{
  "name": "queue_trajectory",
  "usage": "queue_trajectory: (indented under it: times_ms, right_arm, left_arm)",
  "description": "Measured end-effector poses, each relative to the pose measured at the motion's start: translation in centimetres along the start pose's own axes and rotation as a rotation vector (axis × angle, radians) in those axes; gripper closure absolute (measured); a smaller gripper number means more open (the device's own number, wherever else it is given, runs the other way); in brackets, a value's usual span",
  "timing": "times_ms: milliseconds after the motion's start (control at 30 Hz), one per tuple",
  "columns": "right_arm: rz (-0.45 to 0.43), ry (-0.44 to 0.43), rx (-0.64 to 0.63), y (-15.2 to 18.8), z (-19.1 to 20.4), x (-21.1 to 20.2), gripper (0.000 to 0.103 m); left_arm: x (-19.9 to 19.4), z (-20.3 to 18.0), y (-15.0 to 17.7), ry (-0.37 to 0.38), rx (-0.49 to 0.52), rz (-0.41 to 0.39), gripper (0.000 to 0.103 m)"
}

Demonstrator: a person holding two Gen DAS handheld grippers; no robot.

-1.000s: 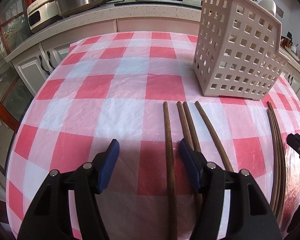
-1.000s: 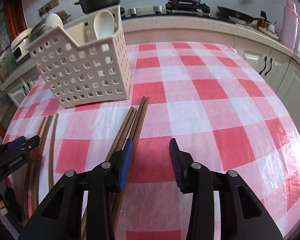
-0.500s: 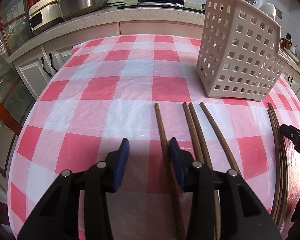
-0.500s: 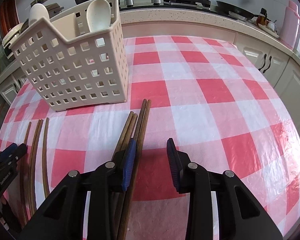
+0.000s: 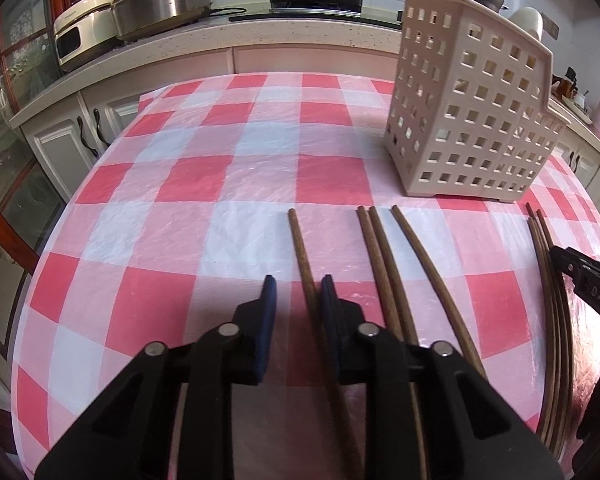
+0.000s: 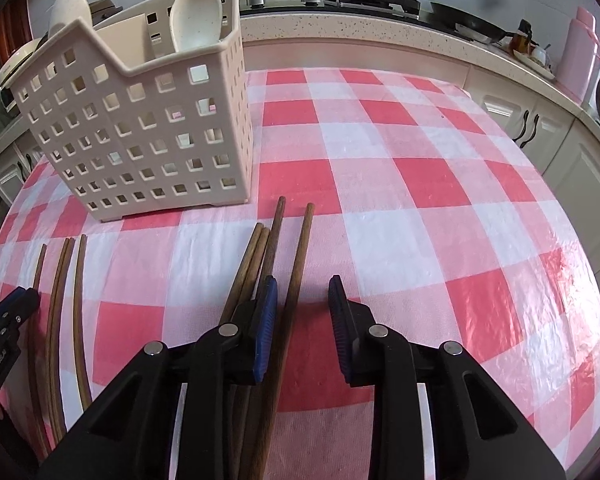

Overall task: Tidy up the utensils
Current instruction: 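Close the right gripper on one wooden chopstick, then lift the chopstick upright with the right gripper toward the caddy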

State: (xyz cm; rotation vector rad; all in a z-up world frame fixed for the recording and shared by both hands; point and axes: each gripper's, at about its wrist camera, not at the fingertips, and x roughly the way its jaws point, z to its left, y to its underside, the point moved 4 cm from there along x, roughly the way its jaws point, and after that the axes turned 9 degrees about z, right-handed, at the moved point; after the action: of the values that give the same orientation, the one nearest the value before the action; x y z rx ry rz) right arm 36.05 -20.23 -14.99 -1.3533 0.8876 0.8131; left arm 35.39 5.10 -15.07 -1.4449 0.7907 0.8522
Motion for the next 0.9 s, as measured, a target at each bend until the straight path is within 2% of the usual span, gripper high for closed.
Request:
queue_trajectory:
  times_ms: [67, 133, 367, 433, 600, 900]
  right_arm:
    - [-0.001, -0.002, -0.003, 0.1, -0.4, -0.1, 0.092]
    - [-0.001, -0.016, 0.0, 0.2, -0.7, -0.1, 0.093]
    - [-0.038, -0.082, 0.032, 0.8, -2.0, -1.2, 0.095]
    - [-0.063, -0.109, 0.036, 0.9, -2.2, -2.0, 0.095]
    - [-0.141, -0.162, 0.036, 1.1, -2.5, -4.6, 0.095]
    - [-0.277, -0.193, 0.018, 2.1, -3.3, -10.2, 0.095]
  left_arm:
    - [0.0, -0.3, 0.0, 0.01, 0.009, 0.002, 0.09]
    - [-0.1, -0.3, 0.0, 0.03, 0.003, 0.002, 0.095]
    - [-0.1, 0.5, 0.0, 0.126, -0.041, 0.018, 0.097]
    - [-0.5, 0.5, 0.1, 0.129, -0.047, 0.013, 0.097]
    - [-2.6, 0.3, 0.4, 0.141, -0.046, -0.032, 0.097]
    - [-8.3, -0.4, 1.0, 0.126, -0.031, -0.163, 0.097]
